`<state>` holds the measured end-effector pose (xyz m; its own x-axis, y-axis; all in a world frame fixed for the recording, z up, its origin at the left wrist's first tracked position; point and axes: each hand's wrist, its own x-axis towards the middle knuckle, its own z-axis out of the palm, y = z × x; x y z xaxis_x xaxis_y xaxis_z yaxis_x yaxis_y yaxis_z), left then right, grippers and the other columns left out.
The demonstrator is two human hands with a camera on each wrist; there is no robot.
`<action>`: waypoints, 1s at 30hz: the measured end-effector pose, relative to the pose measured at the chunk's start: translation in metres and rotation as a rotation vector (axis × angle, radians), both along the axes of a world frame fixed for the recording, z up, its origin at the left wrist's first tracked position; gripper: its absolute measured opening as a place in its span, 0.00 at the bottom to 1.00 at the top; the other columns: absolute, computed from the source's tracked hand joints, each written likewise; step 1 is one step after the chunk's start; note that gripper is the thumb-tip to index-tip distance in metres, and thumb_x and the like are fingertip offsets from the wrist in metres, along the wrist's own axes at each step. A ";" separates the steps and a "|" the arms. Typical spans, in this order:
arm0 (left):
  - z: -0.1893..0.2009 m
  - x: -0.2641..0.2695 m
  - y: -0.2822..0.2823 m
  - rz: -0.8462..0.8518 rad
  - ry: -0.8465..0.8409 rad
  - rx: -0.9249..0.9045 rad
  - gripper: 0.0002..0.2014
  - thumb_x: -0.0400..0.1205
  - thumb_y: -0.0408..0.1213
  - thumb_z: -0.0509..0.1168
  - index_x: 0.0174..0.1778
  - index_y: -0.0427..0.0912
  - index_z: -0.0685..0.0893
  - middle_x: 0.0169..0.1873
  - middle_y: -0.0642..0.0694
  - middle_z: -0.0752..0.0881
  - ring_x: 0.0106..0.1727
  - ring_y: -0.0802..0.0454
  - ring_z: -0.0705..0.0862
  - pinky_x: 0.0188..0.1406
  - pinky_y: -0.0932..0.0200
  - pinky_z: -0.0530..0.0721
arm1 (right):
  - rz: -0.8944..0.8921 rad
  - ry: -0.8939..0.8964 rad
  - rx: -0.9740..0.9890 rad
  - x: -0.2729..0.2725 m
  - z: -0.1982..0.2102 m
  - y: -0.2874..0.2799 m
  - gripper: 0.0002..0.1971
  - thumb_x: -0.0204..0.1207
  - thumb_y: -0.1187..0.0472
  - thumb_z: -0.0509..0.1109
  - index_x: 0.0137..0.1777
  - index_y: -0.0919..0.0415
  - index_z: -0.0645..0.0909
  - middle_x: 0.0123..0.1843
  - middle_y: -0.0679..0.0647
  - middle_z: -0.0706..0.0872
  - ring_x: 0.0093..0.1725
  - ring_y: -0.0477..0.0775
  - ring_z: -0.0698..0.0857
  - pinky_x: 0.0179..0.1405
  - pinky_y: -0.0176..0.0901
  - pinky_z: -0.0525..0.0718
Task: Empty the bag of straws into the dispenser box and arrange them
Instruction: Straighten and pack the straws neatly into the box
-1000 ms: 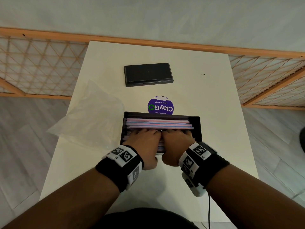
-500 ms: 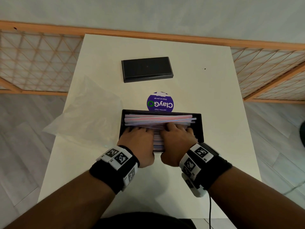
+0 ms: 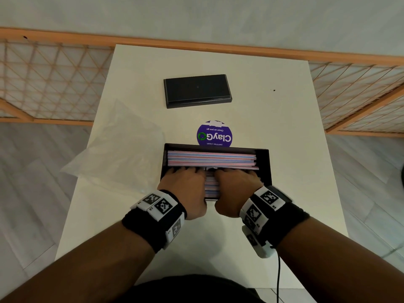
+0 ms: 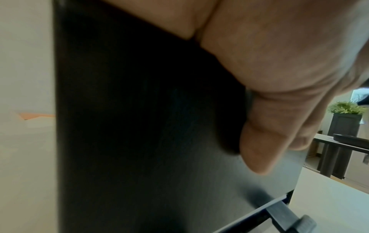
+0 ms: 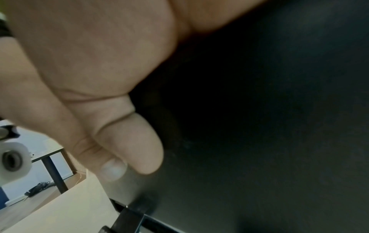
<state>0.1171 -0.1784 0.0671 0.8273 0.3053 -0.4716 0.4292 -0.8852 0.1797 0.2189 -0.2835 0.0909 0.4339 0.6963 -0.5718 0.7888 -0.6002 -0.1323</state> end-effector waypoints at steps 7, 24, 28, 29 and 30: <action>0.007 0.003 0.001 0.001 0.034 0.004 0.29 0.75 0.52 0.69 0.72 0.49 0.74 0.67 0.48 0.83 0.70 0.43 0.81 0.77 0.42 0.74 | 0.010 0.043 -0.047 0.004 0.001 0.000 0.28 0.65 0.48 0.70 0.68 0.48 0.77 0.70 0.53 0.73 0.71 0.62 0.74 0.74 0.63 0.71; 0.011 -0.002 -0.003 -0.035 0.014 -0.019 0.30 0.76 0.50 0.72 0.74 0.49 0.75 0.71 0.47 0.76 0.73 0.43 0.76 0.73 0.43 0.79 | 0.047 -0.052 0.008 -0.005 0.000 -0.004 0.28 0.66 0.53 0.68 0.68 0.53 0.72 0.60 0.52 0.85 0.62 0.60 0.84 0.70 0.57 0.74; 0.016 0.002 -0.008 -0.040 -0.033 -0.107 0.28 0.75 0.48 0.74 0.72 0.51 0.77 0.68 0.50 0.80 0.68 0.44 0.82 0.66 0.44 0.85 | 0.089 -0.064 0.005 -0.006 0.005 0.000 0.27 0.66 0.51 0.71 0.68 0.50 0.77 0.65 0.51 0.81 0.66 0.61 0.81 0.72 0.60 0.74; 0.017 0.002 -0.006 -0.030 -0.018 -0.123 0.26 0.75 0.47 0.73 0.70 0.51 0.78 0.65 0.50 0.83 0.66 0.45 0.85 0.65 0.45 0.86 | 0.108 -0.052 -0.002 -0.006 0.007 0.001 0.26 0.66 0.51 0.72 0.67 0.50 0.78 0.64 0.52 0.80 0.65 0.61 0.80 0.70 0.59 0.75; 0.020 0.002 -0.003 -0.024 0.002 -0.127 0.24 0.76 0.47 0.73 0.68 0.51 0.80 0.63 0.50 0.86 0.64 0.44 0.86 0.63 0.46 0.87 | 0.113 -0.037 0.001 -0.005 0.009 0.000 0.26 0.66 0.52 0.72 0.66 0.50 0.79 0.63 0.52 0.81 0.63 0.61 0.81 0.67 0.57 0.78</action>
